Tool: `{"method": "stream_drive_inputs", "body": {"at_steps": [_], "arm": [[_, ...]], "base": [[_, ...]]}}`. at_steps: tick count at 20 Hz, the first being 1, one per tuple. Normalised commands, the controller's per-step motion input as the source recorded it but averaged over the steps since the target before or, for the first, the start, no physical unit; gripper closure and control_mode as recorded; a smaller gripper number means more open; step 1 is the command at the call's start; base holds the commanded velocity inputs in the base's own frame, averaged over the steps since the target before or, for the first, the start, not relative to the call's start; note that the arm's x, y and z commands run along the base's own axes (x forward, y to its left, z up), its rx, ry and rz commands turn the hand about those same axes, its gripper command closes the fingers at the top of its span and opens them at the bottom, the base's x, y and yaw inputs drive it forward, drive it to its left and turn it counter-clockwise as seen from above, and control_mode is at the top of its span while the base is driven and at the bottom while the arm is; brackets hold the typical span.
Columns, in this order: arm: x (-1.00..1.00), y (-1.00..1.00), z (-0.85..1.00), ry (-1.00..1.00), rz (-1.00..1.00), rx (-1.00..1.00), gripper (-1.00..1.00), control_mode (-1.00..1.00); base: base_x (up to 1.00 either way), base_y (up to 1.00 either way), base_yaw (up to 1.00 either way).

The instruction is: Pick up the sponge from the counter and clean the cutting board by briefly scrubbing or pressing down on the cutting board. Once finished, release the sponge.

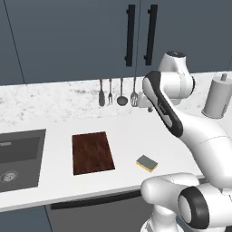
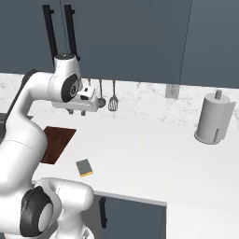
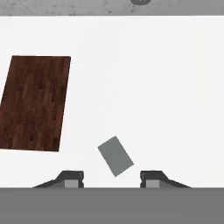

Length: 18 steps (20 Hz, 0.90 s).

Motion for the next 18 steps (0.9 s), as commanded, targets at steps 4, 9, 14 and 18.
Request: {"method": "stream_drive_inputs", "body": {"at_steps": [4, 9, 14, 18], "arm": [[0.01, 0.00, -0.04, 0.03, 0.00, 0.01, -1.00, -1.00], [0.06, 0.00, -0.49, 0.07, 0.26, -0.16, -1.00, -1.00], [0.00, 0.00, -0.71, 0.06, 0.33, -0.25, -1.00, -1.00], [-0.18, 0.00, -0.66, 0.05, 0.15, -0.04, -1.00, -1.00]], "base": [[0.00, 0.00, 0.00], [0.00, 0.00, 0.00], [0.00, 0.00, 0.00], [0.00, 0.00, 0.00]]}}
